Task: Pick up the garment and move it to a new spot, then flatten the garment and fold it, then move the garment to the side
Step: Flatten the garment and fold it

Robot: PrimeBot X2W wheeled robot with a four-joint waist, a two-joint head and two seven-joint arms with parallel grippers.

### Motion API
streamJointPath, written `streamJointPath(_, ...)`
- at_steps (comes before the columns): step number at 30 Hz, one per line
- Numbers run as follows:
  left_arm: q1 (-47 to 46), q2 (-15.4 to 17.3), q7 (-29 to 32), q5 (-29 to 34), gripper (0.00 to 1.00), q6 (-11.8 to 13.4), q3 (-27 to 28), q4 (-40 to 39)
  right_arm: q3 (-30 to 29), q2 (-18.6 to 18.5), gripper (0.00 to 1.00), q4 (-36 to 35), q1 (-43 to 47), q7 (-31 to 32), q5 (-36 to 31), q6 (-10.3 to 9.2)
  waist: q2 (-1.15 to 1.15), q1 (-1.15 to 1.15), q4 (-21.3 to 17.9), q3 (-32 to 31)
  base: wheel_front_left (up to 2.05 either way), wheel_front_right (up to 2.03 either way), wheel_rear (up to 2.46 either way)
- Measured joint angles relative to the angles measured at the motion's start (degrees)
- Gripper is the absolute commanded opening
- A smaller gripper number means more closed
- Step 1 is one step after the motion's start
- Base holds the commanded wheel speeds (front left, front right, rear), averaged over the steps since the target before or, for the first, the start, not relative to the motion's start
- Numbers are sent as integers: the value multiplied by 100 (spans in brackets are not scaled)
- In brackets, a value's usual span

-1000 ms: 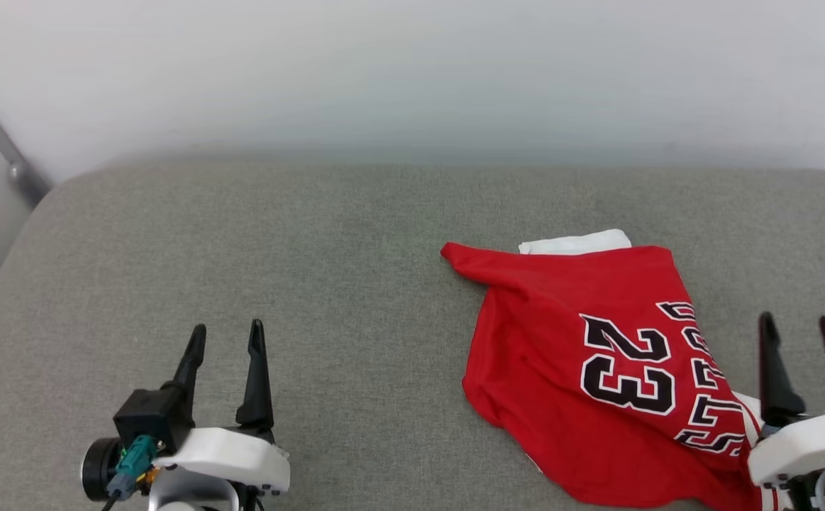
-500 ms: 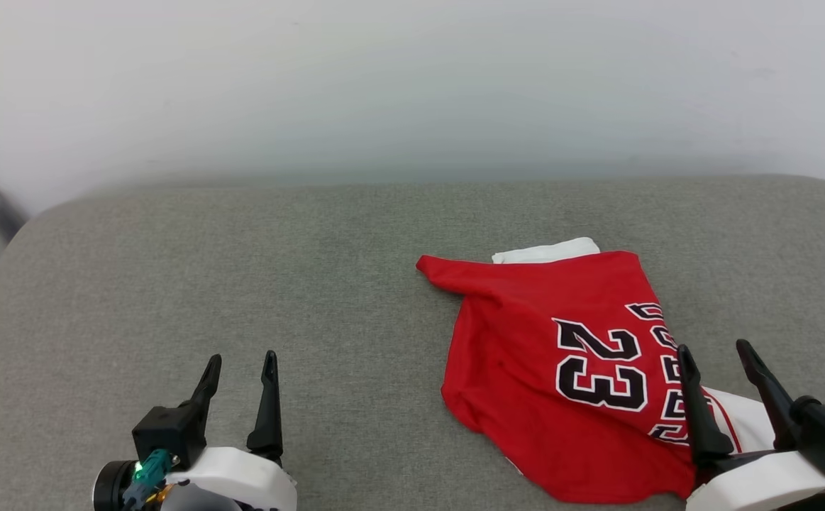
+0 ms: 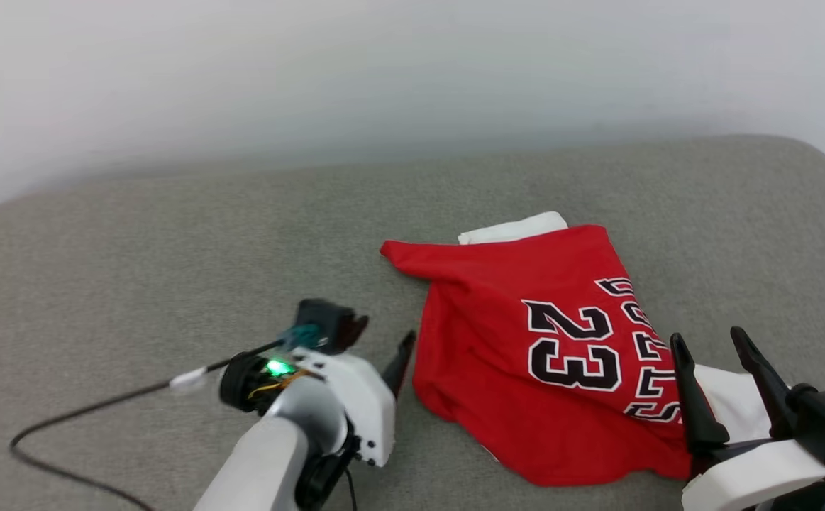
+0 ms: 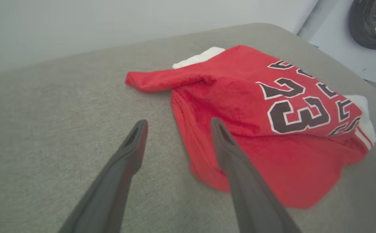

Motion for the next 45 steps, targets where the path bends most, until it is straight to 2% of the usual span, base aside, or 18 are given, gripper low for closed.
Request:
streamJointPath(6,-736,35,1436,-304,100,-248,-542,827,84,1,100,38,-157,-29,65,-1,0,0,-374,285,0,0,0)
streamJointPath(14,-1267,379,2953,-884,100,-292,-1262,1254,64,7,100,241,-276,-211,268,-1,0,0,-872,672,0,0,0)
streamJointPath(15,-1327,423,3088,-962,54,-291,-1321,1246,46,5,100,258,-275,-224,271,0,0,0,-915,705,0,0,0)
streamJointPath(16,-1357,465,3187,-1027,24,-290,-1371,1229,33,5,100,272,-276,-271,282,-1,0,0,-945,738,0,0,0)
streamJointPath(17,-1395,513,3287,-1098,2,-291,-1425,1214,34,2,100,287,-280,-271,287,-1,0,0,-969,768,0,0,0)
streamJointPath(21,-1433,612,3334,-1235,0,-299,-1522,1137,55,4,100,322,-328,-315,302,-1,0,0,-1005,820,0,0,0)
streamJointPath(25,-1406,702,3014,-1195,0,-289,-1471,1007,-65,3,100,293,-340,-363,290,-1,0,0,-887,825,0,0,0)
streamJointPath(30,-1076,1018,2384,-1179,0,-11,-1170,486,-159,8,100,281,-314,-311,232,-1,0,1,-676,636,0,0,0)
streamJointPath(37,68,1448,1816,-1260,0,816,-577,-809,-194,7,100,176,-146,-103,168,-1,0,1,-185,305,0,0,0)
streamJointPath(42,1496,1635,1771,-1591,0,1403,-254,-1490,-222,8,100,78,31,68,143,-1,0,0,149,32,0,0,0)
streamJointPath(45,2296,1680,1816,-1825,0,1694,-125,-1640,-158,8,100,75,78,159,144,-1,0,0,318,-116,0,0,0)
